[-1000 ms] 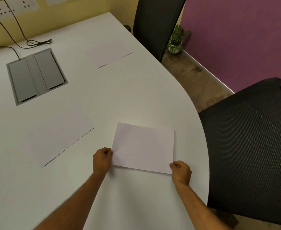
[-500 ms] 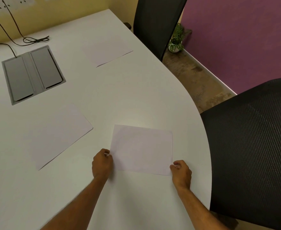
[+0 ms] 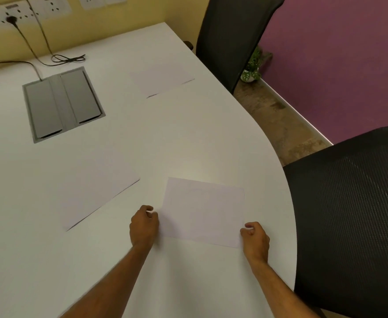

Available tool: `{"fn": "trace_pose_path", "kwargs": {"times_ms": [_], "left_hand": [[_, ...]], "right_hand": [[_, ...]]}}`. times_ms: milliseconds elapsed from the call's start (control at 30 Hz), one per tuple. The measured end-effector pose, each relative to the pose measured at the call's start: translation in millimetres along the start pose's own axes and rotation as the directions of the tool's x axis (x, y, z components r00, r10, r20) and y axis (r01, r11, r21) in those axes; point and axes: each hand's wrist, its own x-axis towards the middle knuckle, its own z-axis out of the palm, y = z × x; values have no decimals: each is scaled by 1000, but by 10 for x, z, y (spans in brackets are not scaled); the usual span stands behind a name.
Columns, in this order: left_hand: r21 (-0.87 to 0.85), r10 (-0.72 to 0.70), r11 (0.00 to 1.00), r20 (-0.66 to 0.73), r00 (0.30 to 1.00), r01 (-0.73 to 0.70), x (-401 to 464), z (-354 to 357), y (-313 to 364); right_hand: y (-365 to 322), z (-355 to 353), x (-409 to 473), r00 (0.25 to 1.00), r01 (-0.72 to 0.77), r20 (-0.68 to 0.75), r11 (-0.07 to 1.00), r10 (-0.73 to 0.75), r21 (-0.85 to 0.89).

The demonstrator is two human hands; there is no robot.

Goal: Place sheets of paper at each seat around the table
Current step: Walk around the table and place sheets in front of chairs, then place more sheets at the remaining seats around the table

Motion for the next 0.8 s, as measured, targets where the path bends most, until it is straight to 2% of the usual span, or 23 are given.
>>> {"fn": "trace_pose_path", "kwargs": {"times_ms": [133, 233, 333, 433, 500, 633, 800], "left_hand": [[-54, 11, 998, -88, 996, -16, 30, -501, 94], [-126, -29, 992, -156, 987, 9, 113, -933, 65], [-208, -97, 977, -191, 977, 56, 215, -1361, -105], [-315, -194, 940, -178, 965, 131, 347, -1747, -338], [-336, -236, 928, -186, 954, 164, 464, -1956, -511], [-354, -319, 906, -209, 925, 232, 745, -2141, -912], [-385, -425, 862, -192, 885, 330, 1111, -2061, -1308]], "right_hand": [[-653, 74, -99, 993, 108, 36, 994, -109, 31], [-1244, 250, -182, 978, 165, 115, 984, -172, 67], [-1769, 537, -261, 937, 213, 279, 977, -210, 20], [-2229, 876, -334, 857, 278, 465, 959, -223, -52], [-2476, 1134, -369, 818, 323, 525, 943, -235, -82], [-2720, 1757, -361, 794, 370, 562, 918, -233, -142], [-2710, 2492, -259, 780, 438, 587, 860, -217, -263]]}}
